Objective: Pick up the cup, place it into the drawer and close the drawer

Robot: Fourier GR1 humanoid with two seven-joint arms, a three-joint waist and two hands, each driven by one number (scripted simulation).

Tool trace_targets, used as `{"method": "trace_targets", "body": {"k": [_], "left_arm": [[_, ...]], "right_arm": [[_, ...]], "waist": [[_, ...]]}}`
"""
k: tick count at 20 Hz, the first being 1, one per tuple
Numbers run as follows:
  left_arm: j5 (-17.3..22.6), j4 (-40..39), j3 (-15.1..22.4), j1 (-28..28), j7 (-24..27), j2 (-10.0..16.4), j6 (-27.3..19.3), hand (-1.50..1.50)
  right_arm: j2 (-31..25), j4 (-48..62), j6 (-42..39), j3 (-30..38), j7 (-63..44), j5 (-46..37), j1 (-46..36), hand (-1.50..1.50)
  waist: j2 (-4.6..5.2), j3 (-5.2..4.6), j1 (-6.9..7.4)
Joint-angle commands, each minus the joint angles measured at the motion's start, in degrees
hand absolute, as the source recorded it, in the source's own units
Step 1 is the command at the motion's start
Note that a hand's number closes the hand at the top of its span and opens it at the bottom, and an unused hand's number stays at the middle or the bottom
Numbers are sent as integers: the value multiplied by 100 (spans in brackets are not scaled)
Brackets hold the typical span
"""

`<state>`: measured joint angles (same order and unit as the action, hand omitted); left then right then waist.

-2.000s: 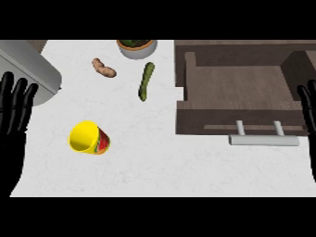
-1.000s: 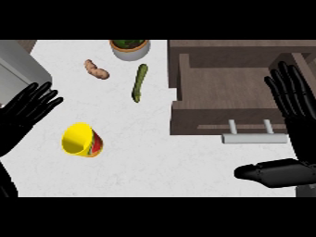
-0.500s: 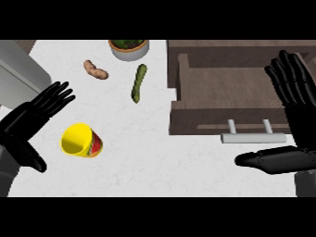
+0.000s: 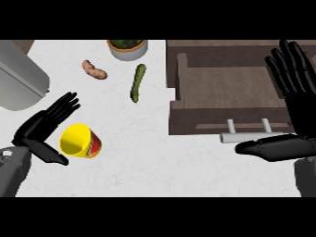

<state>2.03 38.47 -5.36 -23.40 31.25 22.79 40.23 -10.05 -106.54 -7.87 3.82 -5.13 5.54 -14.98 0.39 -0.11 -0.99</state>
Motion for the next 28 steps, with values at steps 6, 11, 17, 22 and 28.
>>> {"method": "trace_targets", "body": {"k": [6,11,17,22,28], "left_arm": [[-808,-1453,346,-202,1930,-64,-196,-150],[-965,-1834,505,-188,2441,-184,-382,-150],[-898,-2091,485,-410,2679,-92,-200,-150],[-922,-2262,542,-427,2902,-383,-435,-150],[-1006,-2413,636,-695,2981,-333,-379,-150]], "right_arm": [[-25,-217,25,-31,-369,38,-180,-150],[-95,-164,-127,176,-153,245,-38,-150],[27,-309,-34,25,-248,151,52,-150],[-145,-185,-149,184,-474,372,-217,-150],[-121,-46,-199,131,-268,276,-189,-150]], "waist": [[31,-19,-113],[36,-17,-114],[31,-18,-116],[61,-29,-152],[79,-28,-189]]}}
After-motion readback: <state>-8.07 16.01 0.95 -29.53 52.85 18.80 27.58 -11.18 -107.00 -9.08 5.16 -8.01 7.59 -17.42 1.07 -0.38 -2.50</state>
